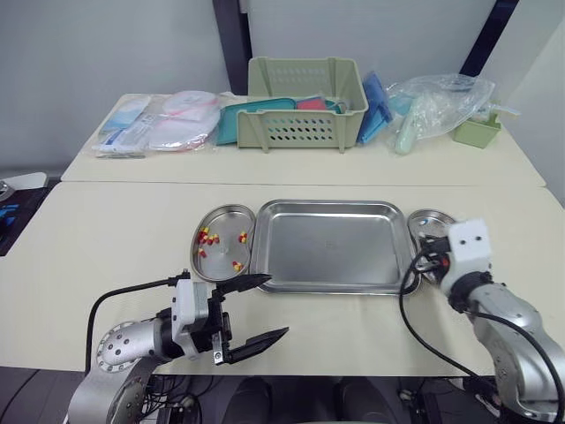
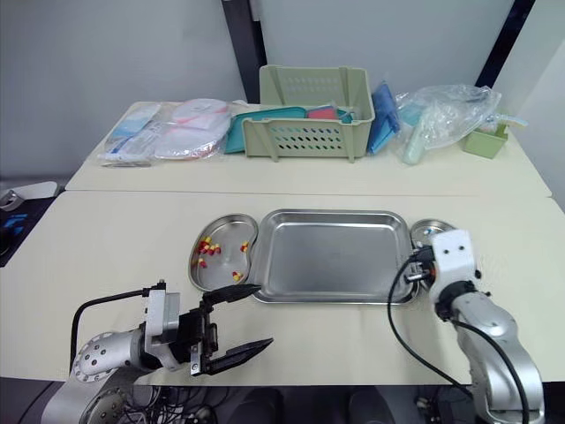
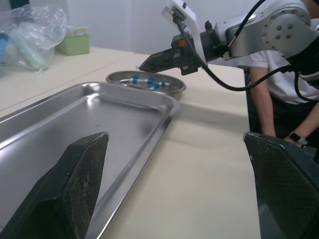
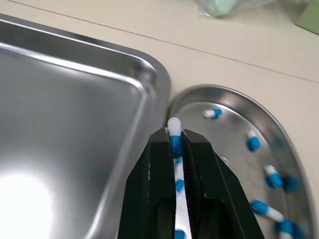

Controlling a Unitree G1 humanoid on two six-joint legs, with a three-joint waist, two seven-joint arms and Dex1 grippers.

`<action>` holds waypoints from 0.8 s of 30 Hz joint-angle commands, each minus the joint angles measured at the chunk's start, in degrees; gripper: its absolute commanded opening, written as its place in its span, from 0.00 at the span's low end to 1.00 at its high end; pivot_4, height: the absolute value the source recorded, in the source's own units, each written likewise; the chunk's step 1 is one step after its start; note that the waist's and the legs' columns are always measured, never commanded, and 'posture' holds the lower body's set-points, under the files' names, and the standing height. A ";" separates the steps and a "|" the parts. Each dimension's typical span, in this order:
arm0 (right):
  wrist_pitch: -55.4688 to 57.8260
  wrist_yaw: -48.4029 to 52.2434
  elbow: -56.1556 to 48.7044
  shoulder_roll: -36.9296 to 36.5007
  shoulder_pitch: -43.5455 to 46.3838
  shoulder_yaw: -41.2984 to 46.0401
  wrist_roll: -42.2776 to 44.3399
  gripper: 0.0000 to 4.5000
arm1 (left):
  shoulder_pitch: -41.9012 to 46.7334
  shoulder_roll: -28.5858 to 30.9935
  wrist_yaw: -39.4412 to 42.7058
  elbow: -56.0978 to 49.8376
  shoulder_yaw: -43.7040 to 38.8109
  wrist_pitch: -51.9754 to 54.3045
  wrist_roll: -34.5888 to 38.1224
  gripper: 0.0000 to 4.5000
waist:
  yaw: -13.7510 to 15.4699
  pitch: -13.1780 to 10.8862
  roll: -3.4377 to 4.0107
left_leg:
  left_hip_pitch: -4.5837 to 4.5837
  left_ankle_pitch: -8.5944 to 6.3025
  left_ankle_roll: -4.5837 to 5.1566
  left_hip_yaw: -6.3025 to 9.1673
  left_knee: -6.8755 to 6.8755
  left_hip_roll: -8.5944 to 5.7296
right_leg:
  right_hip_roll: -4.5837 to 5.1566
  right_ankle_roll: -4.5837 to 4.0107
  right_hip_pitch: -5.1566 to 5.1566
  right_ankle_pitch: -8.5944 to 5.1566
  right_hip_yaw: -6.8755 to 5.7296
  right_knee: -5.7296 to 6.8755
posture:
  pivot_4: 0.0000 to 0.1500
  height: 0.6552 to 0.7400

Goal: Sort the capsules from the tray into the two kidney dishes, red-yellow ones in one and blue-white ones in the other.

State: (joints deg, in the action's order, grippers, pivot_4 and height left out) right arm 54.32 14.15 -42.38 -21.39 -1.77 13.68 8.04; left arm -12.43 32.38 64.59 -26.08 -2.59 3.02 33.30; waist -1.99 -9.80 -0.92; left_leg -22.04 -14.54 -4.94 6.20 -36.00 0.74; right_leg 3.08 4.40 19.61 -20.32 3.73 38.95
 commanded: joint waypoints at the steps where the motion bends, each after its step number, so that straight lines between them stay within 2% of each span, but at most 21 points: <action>1: 0.90 -0.51 -1.63 1.11 -0.85 4.21 1.65 0.00 | 1.37 0.10 1.67 0.72 -0.62 -1.54 1.70 1.00 | 0.01 0.00 0.00 | 0.00 0.00 0.00 0.00 0.00 0.00 | 0.00 0.00 0.00 0.00 0.00 0.01 | 1.00 1.00; 7: 0.85 -2.57 -0.04 3.83 -1.57 6.46 2.14 0.00 | 2.21 -0.09 1.07 0.82 -0.61 -0.83 2.28 1.00 | 0.02 -0.01 0.01 | 0.01 0.00 0.00 0.00 0.00 0.00 | 0.00 0.00 0.00 0.00 0.00 0.01 | 1.00 1.00; 9: 0.07 -2.45 0.28 3.97 -1.90 6.68 2.42 0.16 | 2.21 -0.22 0.48 0.33 -0.39 -0.56 2.23 1.00 | 0.07 -0.01 0.01 | 0.00 0.00 0.00 -0.01 0.00 0.00 | 0.01 0.00 -0.01 0.00 0.01 0.01 | 1.00 1.00; 18: -3.75 -1.06 2.49 2.83 -2.59 8.26 3.28 0.64 | 1.96 -0.53 -3.87 -1.79 -0.01 1.31 1.39 1.00 | 0.04 -0.01 0.02 | 0.01 0.00 0.00 -0.01 0.00 0.00 | 0.01 0.00 -0.01 0.00 0.01 0.00 | 1.00 1.00; 20: -5.43 0.55 3.07 1.38 -3.10 8.52 3.53 0.75 | 2.06 -0.10 -7.31 -2.63 -1.26 3.95 1.76 1.00 | 0.05 -0.01 0.02 | 0.01 0.00 0.00 -0.01 0.00 0.00 | 0.01 0.00 -0.01 0.00 0.01 0.00 | 1.00 1.00; 23: -11.01 5.92 4.61 -3.34 -5.27 8.99 3.86 0.98 | 2.02 2.42 -14.38 -3.90 -4.77 10.31 0.53 1.00 | 0.08 -0.01 0.02 | 0.00 0.00 0.00 -0.01 -0.01 -0.01 | 0.01 0.00 -0.01 0.00 0.01 0.00 | 1.00 1.00; 24: -13.92 8.78 5.31 -5.45 -6.50 9.01 4.13 0.99 | 2.00 3.42 -15.46 -3.91 -6.15 11.66 0.55 1.00 | 0.05 -0.02 0.02 | 0.01 0.00 0.00 0.00 0.00 -0.01 | 0.00 0.00 -0.01 0.00 0.01 0.00 | 1.00 1.00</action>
State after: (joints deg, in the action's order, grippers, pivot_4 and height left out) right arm 44.94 19.35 -36.56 -24.79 -7.36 21.00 11.64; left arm -10.57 34.60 51.61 -27.79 -5.57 12.70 33.84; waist -1.94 -9.82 -0.90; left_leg -22.03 -14.54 -4.93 6.21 -36.00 0.73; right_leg 3.09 4.41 19.60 -20.32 3.73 38.96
